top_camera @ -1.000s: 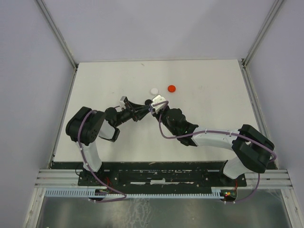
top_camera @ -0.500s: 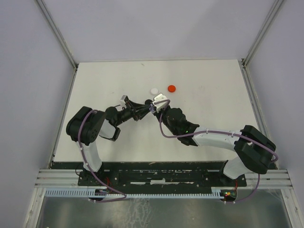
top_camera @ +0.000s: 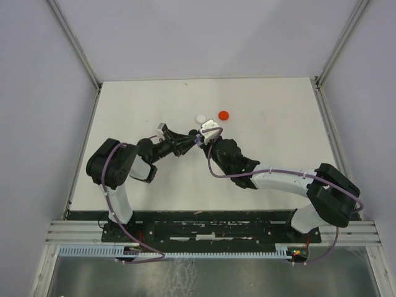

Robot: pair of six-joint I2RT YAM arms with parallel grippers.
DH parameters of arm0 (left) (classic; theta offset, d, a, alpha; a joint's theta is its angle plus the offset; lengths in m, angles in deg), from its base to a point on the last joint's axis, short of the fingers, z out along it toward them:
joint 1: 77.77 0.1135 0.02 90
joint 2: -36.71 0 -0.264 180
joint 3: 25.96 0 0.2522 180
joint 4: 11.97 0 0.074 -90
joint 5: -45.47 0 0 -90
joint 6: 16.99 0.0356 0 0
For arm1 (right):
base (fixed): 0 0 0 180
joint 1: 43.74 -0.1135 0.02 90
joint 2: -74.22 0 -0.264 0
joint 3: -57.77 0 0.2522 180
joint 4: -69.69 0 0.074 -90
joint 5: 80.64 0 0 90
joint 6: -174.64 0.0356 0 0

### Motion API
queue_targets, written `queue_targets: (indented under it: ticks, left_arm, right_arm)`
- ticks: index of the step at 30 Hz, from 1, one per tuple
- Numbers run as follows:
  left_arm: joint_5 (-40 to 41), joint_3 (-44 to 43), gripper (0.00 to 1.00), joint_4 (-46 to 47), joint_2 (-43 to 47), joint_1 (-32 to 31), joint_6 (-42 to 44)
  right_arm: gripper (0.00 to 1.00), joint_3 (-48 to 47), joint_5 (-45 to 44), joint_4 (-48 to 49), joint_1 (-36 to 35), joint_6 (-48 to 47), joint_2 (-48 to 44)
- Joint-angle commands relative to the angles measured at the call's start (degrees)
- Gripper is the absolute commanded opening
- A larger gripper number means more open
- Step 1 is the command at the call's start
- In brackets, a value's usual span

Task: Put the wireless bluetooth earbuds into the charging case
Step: Place the earbud in the charging case.

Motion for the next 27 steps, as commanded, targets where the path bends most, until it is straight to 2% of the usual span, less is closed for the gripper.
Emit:
queue_targets:
  ticks: [1,27]
  left_arm:
    - [1.9,-1.8,0.03,4.8,1.0,0.0,-0.2]
    - [1.3,-1.6,0.03,4.0,0.9,0.0,2.0]
  right_arm:
    - [0.21,-2.7,0.3,-1.2,-0.5,2.6,-1.3]
    - [0.29,-4.6,2.3,-3.5,-0.5,5.8,-1.6]
